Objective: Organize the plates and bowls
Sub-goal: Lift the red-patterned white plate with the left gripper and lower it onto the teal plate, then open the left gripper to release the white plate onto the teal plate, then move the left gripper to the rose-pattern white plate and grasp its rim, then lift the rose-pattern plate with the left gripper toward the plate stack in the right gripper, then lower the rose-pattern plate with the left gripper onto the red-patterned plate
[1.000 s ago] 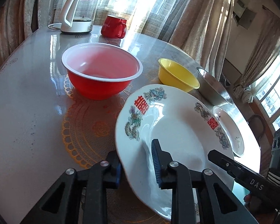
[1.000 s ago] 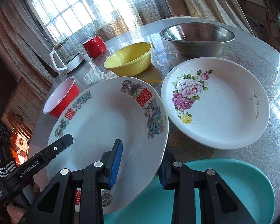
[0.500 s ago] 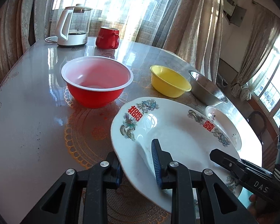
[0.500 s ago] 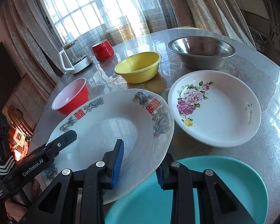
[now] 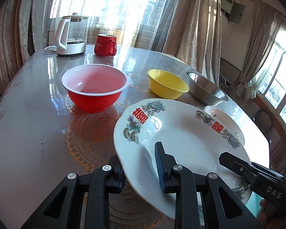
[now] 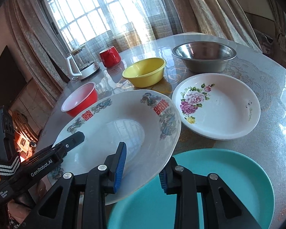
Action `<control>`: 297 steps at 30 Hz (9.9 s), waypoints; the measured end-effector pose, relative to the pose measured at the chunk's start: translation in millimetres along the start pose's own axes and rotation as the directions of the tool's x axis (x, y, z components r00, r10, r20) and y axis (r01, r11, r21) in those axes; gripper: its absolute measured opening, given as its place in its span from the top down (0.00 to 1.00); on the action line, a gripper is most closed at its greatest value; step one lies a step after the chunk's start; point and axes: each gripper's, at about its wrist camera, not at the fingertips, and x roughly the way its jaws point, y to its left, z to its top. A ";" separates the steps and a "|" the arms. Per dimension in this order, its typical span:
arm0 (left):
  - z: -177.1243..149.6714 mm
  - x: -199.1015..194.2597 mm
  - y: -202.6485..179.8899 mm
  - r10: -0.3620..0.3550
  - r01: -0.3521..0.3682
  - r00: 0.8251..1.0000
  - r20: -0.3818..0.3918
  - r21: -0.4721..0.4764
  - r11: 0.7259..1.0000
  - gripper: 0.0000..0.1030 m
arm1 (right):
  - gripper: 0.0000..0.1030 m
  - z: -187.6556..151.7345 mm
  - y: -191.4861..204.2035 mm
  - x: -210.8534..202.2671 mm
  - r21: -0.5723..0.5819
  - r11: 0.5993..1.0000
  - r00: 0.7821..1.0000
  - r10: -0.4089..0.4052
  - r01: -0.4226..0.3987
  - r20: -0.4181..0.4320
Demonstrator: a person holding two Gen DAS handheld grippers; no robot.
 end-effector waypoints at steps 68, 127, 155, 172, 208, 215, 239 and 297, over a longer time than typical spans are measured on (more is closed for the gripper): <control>-77.5 -29.2 -124.8 -0.180 0.226 0.969 -0.171 0.306 0.925 0.66 | 0.69 -90.4 -80.1 -117.4 0.147 0.974 0.985 -0.170 0.170 -0.015; -80.7 -55.8 -109.3 -0.182 0.207 0.978 -0.101 0.369 0.906 0.37 | 0.71 -92.0 -102.4 -129.7 0.144 0.979 0.989 -0.146 0.143 0.015; -59.4 -55.6 -63.2 0.069 -0.073 0.997 0.037 0.092 0.993 0.06 | 0.64 -66.1 -119.0 -126.8 0.202 0.971 0.986 -0.144 0.125 0.082; -27.8 -26.7 -64.1 0.264 -0.254 0.960 -0.096 0.110 0.961 0.05 | 0.61 -44.2 -165.1 -113.4 0.252 0.953 0.982 -0.184 0.165 0.052; 65.3 111.8 -129.3 0.006 0.067 0.913 -0.409 0.163 0.984 0.24 | 0.63 65.9 -189.9 11.7 0.097 0.995 0.996 0.039 -0.031 -0.083; 58.1 129.2 -140.7 0.019 0.087 0.896 -0.443 0.218 0.972 0.38 | 0.71 71.4 -186.1 19.6 0.043 0.997 0.996 0.067 -0.065 -0.065; 47.1 117.7 -167.3 0.023 0.104 0.929 -0.368 0.319 0.942 0.76 | 0.85 72.4 -190.5 26.6 0.065 0.994 0.994 0.087 -0.083 -0.061; -9.5 -42.6 -155.4 -0.166 0.184 0.978 -0.125 0.142 0.973 0.82 | 0.86 16.9 -139.5 -98.5 0.047 0.988 0.975 0.138 -0.148 0.174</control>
